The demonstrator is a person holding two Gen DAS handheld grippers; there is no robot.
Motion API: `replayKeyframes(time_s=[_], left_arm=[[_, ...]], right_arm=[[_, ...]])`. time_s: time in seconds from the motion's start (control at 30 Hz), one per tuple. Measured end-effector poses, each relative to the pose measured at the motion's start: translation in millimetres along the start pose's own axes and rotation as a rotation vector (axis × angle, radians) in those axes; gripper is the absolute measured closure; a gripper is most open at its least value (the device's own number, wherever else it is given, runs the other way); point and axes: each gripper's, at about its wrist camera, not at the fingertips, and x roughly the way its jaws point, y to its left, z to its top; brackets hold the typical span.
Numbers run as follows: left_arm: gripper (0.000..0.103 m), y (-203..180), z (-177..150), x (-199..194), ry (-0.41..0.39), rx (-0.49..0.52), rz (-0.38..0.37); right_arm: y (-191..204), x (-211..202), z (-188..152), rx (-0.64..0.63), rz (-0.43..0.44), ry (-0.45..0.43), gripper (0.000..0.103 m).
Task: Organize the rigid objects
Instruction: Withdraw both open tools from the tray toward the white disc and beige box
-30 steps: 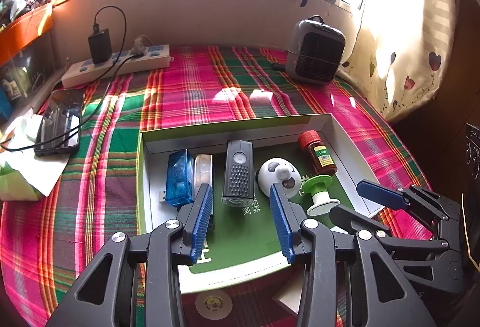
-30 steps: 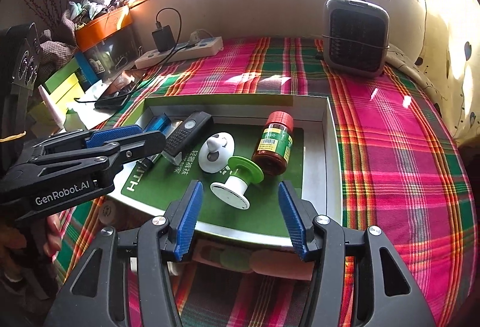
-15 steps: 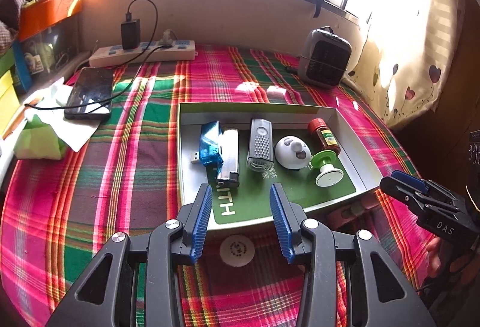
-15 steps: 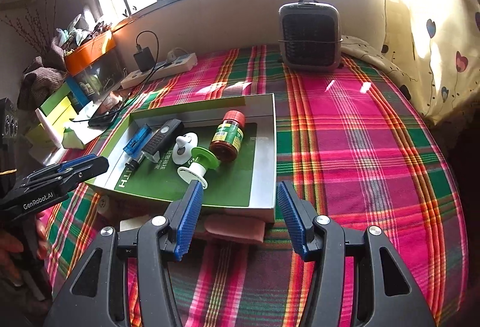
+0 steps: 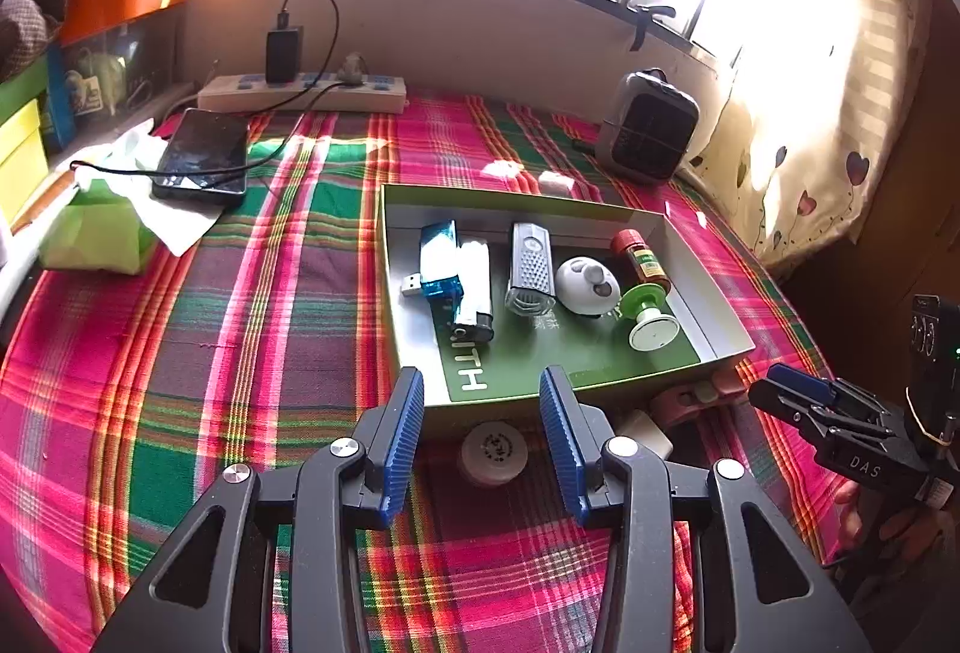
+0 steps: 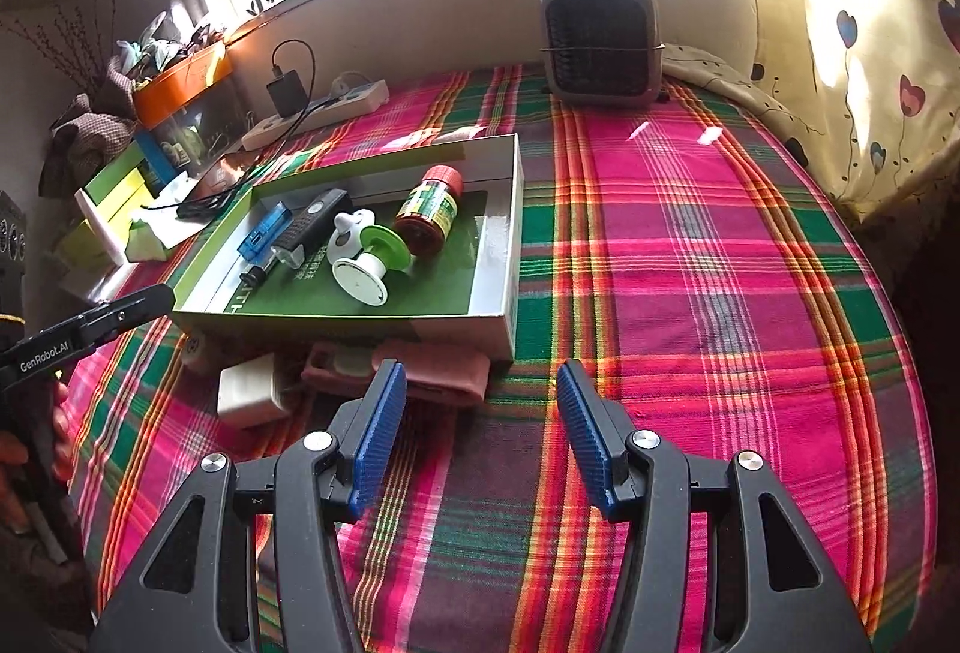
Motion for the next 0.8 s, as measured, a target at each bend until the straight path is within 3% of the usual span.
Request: replayKeyframes(time_s=[0.47, 0.8], left_arm=[[0.064, 8.4, -14.7, -3.5, 0.025, -0.022, -0.020], [0.064, 9.7, -18.9, 4.2, 0.055, -0.024, -0.027]], right_arm=[[26.7, 24.5, 2.5, -0.182, 0.023, 0.056, 0.049], [33.4, 17.1, -17.8, -0.247, 0.129, 0.127, 0.049]])
